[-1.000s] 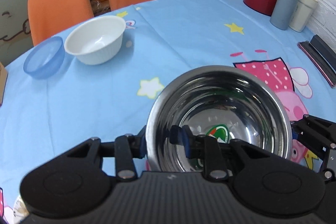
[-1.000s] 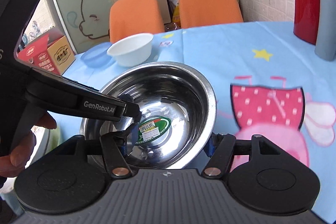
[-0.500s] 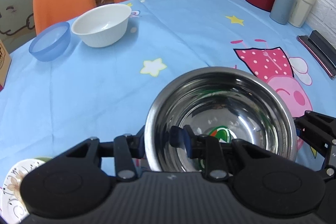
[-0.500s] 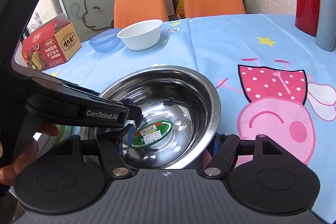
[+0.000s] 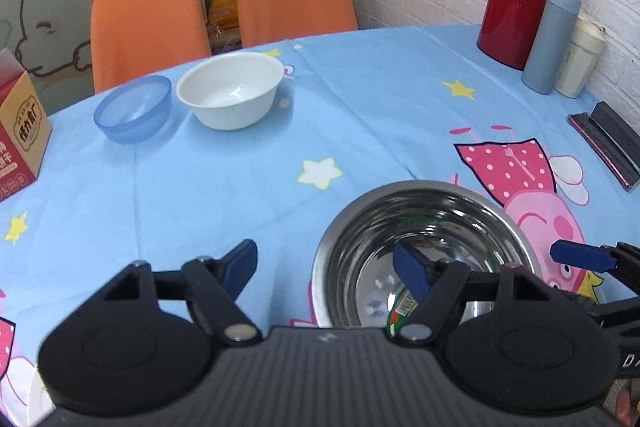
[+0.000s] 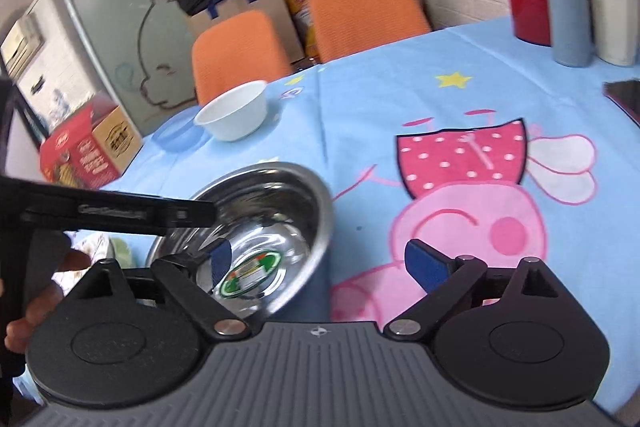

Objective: Organize plates and bowls
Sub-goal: 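Lower the steel bowl onto the plate stack and open the left gripper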

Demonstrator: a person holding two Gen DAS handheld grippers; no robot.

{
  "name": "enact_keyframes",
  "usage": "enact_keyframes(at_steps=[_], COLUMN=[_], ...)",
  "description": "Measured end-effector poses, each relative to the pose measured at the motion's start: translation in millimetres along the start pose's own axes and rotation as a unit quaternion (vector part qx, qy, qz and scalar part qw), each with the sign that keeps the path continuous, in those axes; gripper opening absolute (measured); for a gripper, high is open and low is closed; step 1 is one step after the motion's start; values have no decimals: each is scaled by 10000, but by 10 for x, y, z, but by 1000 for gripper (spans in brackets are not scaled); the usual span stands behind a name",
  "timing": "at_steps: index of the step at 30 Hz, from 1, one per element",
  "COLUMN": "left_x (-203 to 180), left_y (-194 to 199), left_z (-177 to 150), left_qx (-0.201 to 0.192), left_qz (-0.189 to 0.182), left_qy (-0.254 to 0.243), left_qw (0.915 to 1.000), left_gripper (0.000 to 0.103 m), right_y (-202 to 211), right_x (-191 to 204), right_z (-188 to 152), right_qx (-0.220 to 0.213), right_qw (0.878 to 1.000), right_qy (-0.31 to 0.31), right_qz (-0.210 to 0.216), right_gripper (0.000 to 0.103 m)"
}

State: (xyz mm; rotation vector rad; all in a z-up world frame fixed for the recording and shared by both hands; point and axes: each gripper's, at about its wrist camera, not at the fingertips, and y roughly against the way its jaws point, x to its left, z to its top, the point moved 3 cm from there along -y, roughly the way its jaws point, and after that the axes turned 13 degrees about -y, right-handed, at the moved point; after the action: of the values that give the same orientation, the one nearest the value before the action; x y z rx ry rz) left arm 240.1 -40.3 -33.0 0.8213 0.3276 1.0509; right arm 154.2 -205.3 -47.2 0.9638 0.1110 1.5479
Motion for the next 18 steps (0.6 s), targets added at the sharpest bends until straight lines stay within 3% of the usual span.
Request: enact_keyframes(at_steps=[6,13,17,18], left_x=[16,125,224,252], left_y=[79,93,65,51], left_z=[-33,-43,-38,-36], left_qx=[-49,-84,-112,-123], left_qz=[61,98,145,156], left_qy=[20,52,75,85], left_qw=[10000,9999,9998,9998], left_gripper=[77,79,85,93], right_y=[8,-90,-201,-236], right_x=[-32,124,216,244], right_z=[34,120,201,222], right_qx=[27,83,135,145], right_qw=[10000,9995,9988,9985], right_qy=[-87,296,467,525], right_qz=[-18,-72,-86,-96], right_gripper=[103,103,103,103])
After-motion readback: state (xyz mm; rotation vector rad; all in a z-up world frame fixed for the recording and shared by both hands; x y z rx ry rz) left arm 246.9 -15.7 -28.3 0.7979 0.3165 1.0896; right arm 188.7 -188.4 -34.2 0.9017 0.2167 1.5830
